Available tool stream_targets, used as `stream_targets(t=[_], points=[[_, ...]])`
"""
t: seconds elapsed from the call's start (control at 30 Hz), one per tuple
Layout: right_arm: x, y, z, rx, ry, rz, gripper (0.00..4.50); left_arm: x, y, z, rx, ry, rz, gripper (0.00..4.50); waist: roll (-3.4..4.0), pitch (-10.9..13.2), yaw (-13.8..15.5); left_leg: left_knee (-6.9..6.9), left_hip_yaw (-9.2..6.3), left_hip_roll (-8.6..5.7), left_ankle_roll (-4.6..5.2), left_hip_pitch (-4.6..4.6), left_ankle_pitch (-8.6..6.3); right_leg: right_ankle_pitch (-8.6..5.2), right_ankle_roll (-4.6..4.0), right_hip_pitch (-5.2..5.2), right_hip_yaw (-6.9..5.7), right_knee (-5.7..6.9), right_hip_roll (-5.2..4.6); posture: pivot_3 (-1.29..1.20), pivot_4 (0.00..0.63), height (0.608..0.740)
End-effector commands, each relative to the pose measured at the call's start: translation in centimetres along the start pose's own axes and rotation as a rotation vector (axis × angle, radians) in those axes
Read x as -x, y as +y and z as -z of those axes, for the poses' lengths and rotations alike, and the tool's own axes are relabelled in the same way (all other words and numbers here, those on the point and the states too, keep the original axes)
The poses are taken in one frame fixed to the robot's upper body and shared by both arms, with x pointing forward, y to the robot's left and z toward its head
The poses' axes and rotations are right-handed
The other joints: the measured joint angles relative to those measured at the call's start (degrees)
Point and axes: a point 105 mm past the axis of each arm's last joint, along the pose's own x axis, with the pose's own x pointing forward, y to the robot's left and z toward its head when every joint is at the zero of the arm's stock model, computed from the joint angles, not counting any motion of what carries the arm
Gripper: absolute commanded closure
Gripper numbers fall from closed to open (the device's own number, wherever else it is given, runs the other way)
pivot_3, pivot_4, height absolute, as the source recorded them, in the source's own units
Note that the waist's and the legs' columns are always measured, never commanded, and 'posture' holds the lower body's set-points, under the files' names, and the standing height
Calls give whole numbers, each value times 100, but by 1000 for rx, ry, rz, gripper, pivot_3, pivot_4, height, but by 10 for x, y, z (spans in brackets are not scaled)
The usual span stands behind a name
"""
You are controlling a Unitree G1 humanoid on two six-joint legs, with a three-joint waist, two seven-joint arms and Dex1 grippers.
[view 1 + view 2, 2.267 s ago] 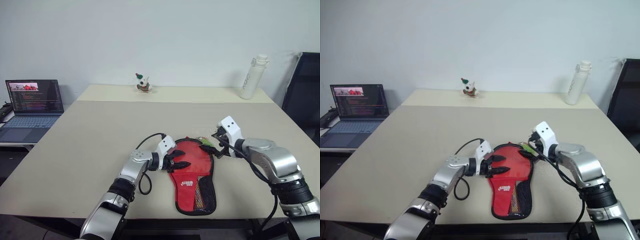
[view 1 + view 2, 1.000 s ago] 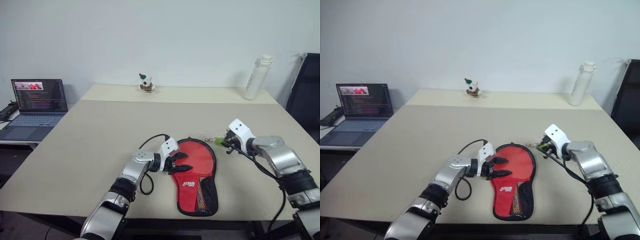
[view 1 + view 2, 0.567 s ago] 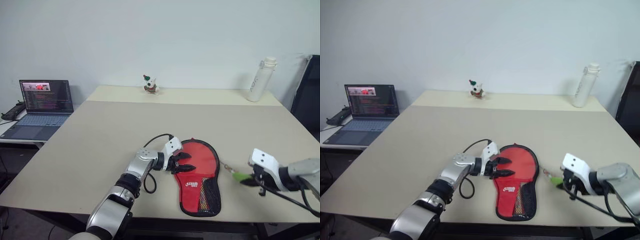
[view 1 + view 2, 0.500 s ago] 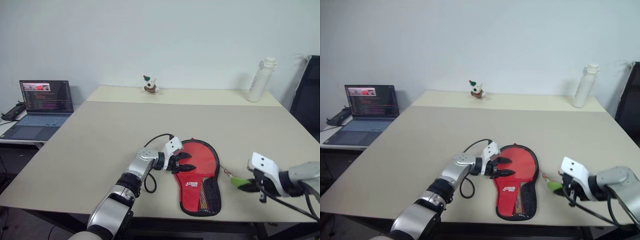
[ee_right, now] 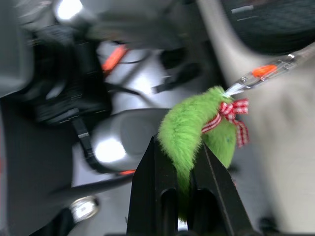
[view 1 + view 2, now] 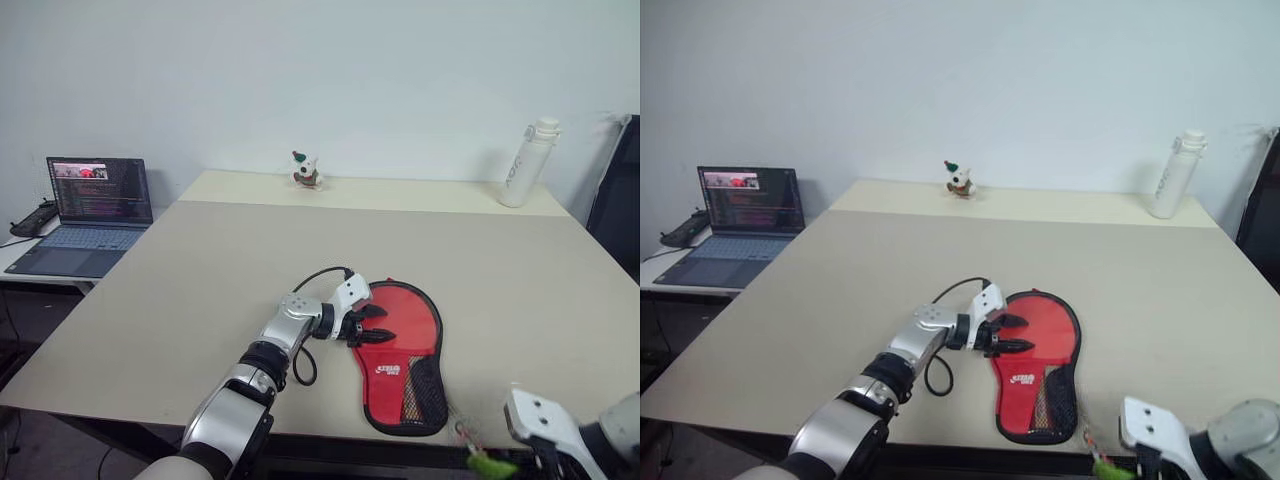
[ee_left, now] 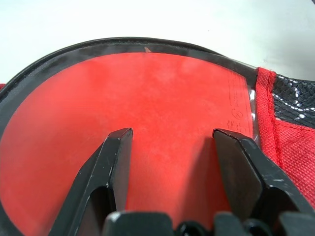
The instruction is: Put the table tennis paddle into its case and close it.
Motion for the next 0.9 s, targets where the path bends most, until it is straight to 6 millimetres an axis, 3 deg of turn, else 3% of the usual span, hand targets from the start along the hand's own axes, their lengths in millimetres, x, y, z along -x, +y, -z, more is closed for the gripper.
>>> stream_targets(t=[0.03, 0.27, 0.43, 0.53, 0.67, 0.83, 0.9], points=[[-6, 24, -14, 67, -41, -101, 4485, -2, -6, 22, 40, 73, 3, 1662, -1, 0, -6, 0, -4, -1, 0, 0, 0, 0, 1, 3, -4, -1, 0, 0, 150, 740], [-8, 13, -23, 71, -58, -77, 4485, -1, -5, 21, 37, 71, -3, 1662, -1, 0, -20, 0, -35, -6, 0, 0, 0, -1, 1, 22, -39, -9, -7, 0, 150, 740], [4, 5, -38, 50, -103, -86, 3005, -1, -4, 20, 33, 68, -7, 1662, -2, 1, -24, 1, -48, -8, 0, -1, 0, -1, 0, 29, -53, -10, -21, 0, 150, 740], [12, -12, -54, 28, -182, -27, 1947, 1, -2, 18, 28, 58, -19, 1662, -1, 1, -25, 1, -51, -7, 0, 0, 1, -1, -2, 32, -55, -10, -24, 0, 150, 740], [25, -49, -71, 29, -278, 114, 1947, 14, 4, 10, 5, 18, -55, 1662, -3, 3, -47, 1, -53, -5, 0, 0, 1, 4, -10, 31, -56, -10, -30, 0, 150, 740], [41, -103, -104, 122, -494, 265, 1947, 59, 8, -18, -18, -144, -129, 1662, 5, 20, -173, -4, -50, 8, -4, -8, 2, 14, -35, 16, -54, -8, -21, 0, 150, 740], [40, -118, -109, 131, -521, 277, 1947, 90, 3, -27, -28, -192, -169, 1662, 9, 26, -185, -7, -45, 10, -18, -17, 11, 12, -39, -3, -52, -3, -21, 0, 150, 740]])
